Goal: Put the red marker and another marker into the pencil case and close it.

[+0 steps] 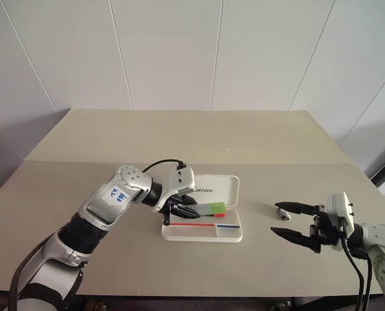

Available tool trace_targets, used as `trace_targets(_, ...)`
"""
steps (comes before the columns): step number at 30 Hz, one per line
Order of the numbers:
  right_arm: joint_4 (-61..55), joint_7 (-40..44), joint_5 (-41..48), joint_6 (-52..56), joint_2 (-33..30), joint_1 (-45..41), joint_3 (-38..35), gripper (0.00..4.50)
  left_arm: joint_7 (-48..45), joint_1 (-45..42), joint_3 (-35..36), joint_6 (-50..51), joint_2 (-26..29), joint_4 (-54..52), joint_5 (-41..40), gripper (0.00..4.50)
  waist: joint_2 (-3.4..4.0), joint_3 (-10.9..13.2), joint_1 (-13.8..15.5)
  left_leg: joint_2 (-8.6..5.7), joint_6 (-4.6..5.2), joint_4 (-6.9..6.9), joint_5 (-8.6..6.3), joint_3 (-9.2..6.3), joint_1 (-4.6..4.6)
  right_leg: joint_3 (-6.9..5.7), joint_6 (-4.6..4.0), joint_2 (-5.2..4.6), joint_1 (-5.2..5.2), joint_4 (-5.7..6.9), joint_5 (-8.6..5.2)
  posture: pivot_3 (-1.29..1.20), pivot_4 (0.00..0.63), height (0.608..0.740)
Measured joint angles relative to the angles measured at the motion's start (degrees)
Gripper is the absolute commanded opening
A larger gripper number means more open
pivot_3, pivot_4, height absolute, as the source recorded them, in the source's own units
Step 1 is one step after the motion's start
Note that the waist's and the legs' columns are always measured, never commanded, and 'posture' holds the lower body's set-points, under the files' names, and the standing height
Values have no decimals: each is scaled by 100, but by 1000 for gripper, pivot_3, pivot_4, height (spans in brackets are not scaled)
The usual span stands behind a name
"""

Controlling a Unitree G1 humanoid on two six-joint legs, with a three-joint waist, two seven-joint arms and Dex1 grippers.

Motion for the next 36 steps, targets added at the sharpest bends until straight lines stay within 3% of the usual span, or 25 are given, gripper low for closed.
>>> trace_targets(12, -65, -71, 7, 4, 0, 84, -83, 4500, -52, 789, -132, -61, 411, -698, 177, 1082, 0, 0, 6, 0, 0, 4, 0, 0, 1, 1, -1, 0, 1, 5, 0, 0, 150, 740)
trace_targets(36, -66, -141, 5, 8, 0, 176, -166, 4500, -102, 776, -121, -342, 239, -403, 480, 1082, 0, 0, 5, 0, 1, 6, 0, 1, 3, 1, -2, 0, 1, 12, -1, 0, 150, 740)
